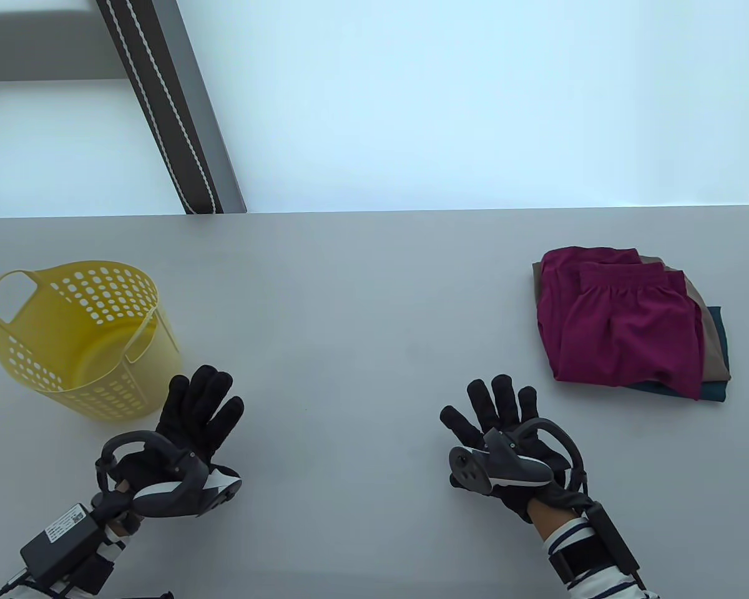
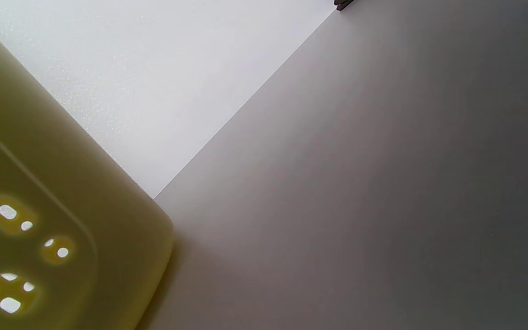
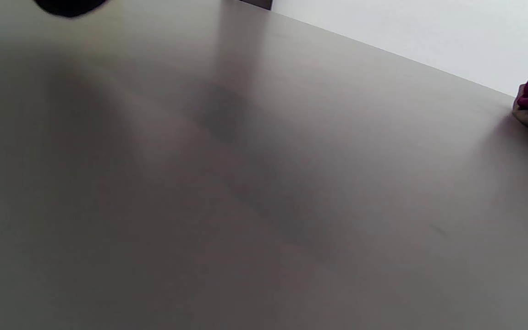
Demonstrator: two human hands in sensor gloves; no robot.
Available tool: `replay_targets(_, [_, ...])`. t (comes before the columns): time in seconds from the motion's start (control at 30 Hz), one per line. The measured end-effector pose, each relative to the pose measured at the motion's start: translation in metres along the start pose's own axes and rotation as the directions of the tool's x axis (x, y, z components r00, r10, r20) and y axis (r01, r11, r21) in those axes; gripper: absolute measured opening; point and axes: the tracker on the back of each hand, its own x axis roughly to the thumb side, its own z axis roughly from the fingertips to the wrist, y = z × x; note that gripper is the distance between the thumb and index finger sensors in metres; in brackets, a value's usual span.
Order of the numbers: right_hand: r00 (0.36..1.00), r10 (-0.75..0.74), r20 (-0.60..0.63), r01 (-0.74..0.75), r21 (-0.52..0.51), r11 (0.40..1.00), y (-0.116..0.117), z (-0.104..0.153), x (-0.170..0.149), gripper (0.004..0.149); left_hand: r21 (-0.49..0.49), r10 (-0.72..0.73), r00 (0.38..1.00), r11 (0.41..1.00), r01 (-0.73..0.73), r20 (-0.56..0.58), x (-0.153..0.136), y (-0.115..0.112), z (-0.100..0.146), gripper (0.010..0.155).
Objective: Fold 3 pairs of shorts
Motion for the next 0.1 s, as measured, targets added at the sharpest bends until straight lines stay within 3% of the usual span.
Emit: replay_targets(0.1, [1.0,-0.014,-0.005,0.014,0.033,0.999,0.0024,-0.0018,0.0003,0.093,-0.039,-0.018,1.0,0.999,0.018,0.008,0.0009,-0.0036,-0.0024,0.126])
